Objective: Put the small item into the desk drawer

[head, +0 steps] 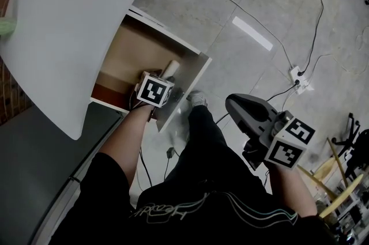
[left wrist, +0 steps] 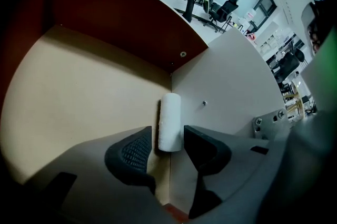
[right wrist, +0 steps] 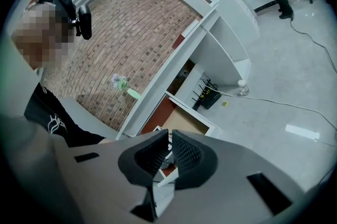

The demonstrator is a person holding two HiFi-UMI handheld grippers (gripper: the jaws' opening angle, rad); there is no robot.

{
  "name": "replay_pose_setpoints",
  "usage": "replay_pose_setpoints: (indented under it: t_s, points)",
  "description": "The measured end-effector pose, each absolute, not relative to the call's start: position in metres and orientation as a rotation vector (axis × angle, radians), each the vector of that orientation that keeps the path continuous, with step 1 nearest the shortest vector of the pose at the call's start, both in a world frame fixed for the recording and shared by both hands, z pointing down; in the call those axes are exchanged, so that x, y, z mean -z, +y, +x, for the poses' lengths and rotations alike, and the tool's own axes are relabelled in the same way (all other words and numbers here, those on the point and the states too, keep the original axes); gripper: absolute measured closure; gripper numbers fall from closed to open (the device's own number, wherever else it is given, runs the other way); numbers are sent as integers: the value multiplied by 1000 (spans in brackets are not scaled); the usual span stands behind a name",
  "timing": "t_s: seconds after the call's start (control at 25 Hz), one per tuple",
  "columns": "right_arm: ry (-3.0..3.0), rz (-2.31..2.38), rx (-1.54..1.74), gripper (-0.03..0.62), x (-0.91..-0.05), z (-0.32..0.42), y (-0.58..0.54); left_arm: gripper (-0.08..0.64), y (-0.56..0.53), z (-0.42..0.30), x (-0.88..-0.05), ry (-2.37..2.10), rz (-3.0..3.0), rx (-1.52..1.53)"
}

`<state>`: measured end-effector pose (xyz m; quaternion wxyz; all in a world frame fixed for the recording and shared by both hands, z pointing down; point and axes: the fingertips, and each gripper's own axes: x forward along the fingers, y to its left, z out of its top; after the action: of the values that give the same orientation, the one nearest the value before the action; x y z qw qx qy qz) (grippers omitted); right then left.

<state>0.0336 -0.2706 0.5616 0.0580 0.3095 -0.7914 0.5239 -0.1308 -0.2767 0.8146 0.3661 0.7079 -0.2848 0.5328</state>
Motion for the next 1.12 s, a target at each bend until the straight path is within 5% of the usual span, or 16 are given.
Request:
replay_pose_setpoints:
  t_s: [0.2, 0.6, 1.12]
  points:
    - [-2409, 958, -1567, 541, -553, 32, -271, 298, -273, -130, -799, -737, 1788, -1281]
    - [-2502, 914, -1494, 541, -506, 12, -247, 278, -274, -137, -704, -932, 1870, -1165]
    - [-2666, 827, -1237, 541, -392, -19, -142, 439, -171, -110, -465, -937, 2179, -649]
